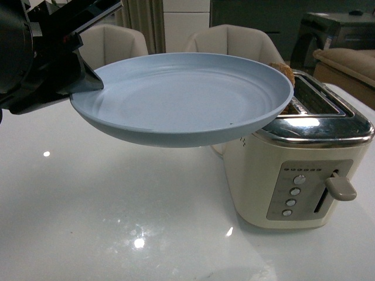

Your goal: Left arm holds plate, right arm toasts bread

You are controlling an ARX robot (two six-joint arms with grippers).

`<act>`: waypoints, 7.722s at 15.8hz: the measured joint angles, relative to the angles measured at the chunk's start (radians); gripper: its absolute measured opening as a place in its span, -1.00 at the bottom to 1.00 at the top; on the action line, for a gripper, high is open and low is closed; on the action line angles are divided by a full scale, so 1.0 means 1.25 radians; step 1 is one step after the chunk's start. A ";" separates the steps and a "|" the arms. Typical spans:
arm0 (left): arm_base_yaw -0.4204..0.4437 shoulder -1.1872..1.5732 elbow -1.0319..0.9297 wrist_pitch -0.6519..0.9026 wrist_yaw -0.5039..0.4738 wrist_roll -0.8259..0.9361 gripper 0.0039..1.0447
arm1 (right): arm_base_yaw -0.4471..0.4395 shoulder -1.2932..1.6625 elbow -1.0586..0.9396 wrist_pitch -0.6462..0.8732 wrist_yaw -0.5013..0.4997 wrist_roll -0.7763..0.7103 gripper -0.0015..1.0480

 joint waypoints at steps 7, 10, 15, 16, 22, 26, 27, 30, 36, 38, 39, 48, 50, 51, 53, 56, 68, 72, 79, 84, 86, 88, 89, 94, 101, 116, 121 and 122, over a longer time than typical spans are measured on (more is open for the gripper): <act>0.000 0.000 0.000 0.000 0.000 0.000 -0.95 | 0.000 0.000 0.000 0.000 0.000 0.000 0.88; -0.048 -0.006 0.002 0.021 -0.325 0.007 -0.95 | 0.000 0.000 0.000 0.000 0.000 0.000 0.88; -0.022 -0.008 0.002 0.050 -0.319 -0.008 -0.95 | 0.000 0.000 0.000 0.000 0.000 0.000 0.88; -0.008 0.005 0.000 0.075 -0.307 -0.026 -0.95 | 0.000 0.000 0.000 0.000 0.000 0.000 0.88; 0.147 0.303 -0.009 0.192 -0.329 -0.172 -0.95 | 0.000 0.000 0.000 0.000 0.000 0.000 0.88; 0.150 0.403 0.013 0.221 -0.342 -0.189 -0.95 | 0.000 0.000 0.000 0.000 0.000 0.000 0.88; 0.150 0.414 0.019 0.225 -0.345 -0.192 -0.95 | 0.000 0.000 0.000 0.000 0.000 0.000 0.88; 0.150 0.445 0.030 0.250 -0.360 -0.218 -0.95 | 0.000 0.000 0.000 0.000 0.000 0.000 0.88; 0.168 0.502 0.035 0.259 -0.398 -0.266 -0.95 | 0.000 0.000 0.000 0.000 0.000 0.000 0.88; 0.162 0.538 0.042 0.249 -0.403 -0.294 -0.95 | 0.000 0.000 0.000 0.000 0.000 0.000 0.88; 0.155 0.543 0.051 0.247 -0.407 -0.300 -0.96 | 0.000 0.000 0.000 0.000 0.000 0.000 0.88; 0.132 0.588 0.103 0.244 -0.445 -0.265 -0.96 | 0.000 0.000 0.000 0.000 0.000 0.000 0.88; 0.128 0.588 0.104 0.247 -0.455 -0.245 -0.96 | 0.000 0.000 0.000 0.000 0.000 0.000 0.88; 0.127 0.588 0.104 0.246 -0.457 -0.238 -0.96 | 0.000 0.000 0.000 0.000 0.000 0.000 0.88; 0.114 0.585 0.094 0.255 -0.448 -0.169 0.32 | 0.000 0.000 0.000 0.000 0.000 0.000 0.88; 0.114 0.576 0.086 0.264 -0.447 -0.164 0.56 | 0.000 0.000 0.000 0.000 0.000 0.000 0.88; 0.097 0.238 -0.031 0.417 -0.466 0.047 0.88 | 0.000 0.000 0.000 0.000 0.000 0.000 0.88; 0.033 0.024 -0.040 0.449 -0.396 0.245 0.88 | 0.000 0.000 0.000 0.000 0.000 0.000 0.88; 0.149 -0.300 -0.374 0.481 -0.118 0.420 -0.59 | 0.000 0.000 0.000 0.000 0.000 0.000 0.88; 0.198 -0.423 -0.503 0.496 -0.070 0.422 -0.97 | 0.000 0.000 0.000 0.000 0.000 0.000 0.88; 0.207 -0.451 -0.528 0.490 -0.059 0.422 -0.97 | 0.000 0.000 0.000 0.000 0.000 0.000 0.88; 0.221 -0.490 -0.552 0.478 -0.040 0.422 -0.97 | 0.000 0.000 0.000 0.000 0.000 0.000 0.88; 0.272 -0.523 -0.571 0.464 0.009 0.422 -0.97 | 0.000 0.000 0.000 0.000 0.000 0.000 0.88; 0.280 -0.663 -0.632 0.382 0.018 0.422 -0.97 | 0.000 0.000 0.000 0.000 0.000 0.000 0.88; 0.280 -0.831 -0.674 0.275 0.018 0.422 -0.97 | 0.000 0.000 0.000 0.000 0.000 0.000 0.88; 0.281 -1.117 -0.673 -0.027 0.018 0.422 -0.97 | 0.000 0.000 0.000 0.001 0.000 0.000 0.88; 0.281 -1.117 -0.673 -0.027 0.018 0.422 -0.01 | 0.000 0.000 0.000 0.000 0.000 0.000 0.88; 0.281 -1.117 -0.673 -0.027 0.018 0.422 0.20 | 0.000 0.000 0.000 0.000 0.000 0.000 0.88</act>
